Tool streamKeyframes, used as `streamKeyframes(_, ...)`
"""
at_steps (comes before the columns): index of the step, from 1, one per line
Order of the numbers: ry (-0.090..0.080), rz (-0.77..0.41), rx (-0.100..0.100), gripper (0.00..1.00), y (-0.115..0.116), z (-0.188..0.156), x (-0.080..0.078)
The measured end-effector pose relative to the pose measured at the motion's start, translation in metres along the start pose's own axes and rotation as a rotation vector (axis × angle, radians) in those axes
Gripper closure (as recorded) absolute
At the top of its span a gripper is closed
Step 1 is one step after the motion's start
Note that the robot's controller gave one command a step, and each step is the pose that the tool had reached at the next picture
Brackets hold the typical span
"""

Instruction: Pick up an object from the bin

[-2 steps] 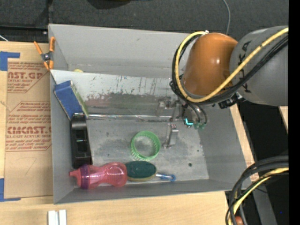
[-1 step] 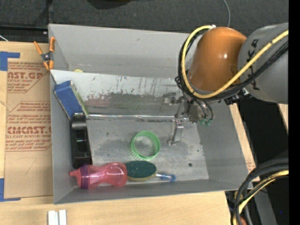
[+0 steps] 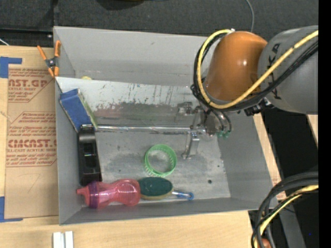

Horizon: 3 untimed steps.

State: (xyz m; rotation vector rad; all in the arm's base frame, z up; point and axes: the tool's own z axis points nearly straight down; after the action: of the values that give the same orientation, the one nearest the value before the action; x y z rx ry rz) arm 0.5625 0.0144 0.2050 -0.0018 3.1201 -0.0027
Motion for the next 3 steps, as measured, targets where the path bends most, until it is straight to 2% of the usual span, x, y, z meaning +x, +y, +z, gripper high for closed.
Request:
streamKeyframes(1, 0.001, -0.179, 0.002, 0.00, -0.060, 0.008, 0.040)
streamKeyframes(2, 0.003, 0.197, -0.003, 1.00, -0.021, 0.071, 0.021)
streamKeyframes(3, 0.003, 0.198, -0.003, 0.00, -0.021, 0.071, 0.021)
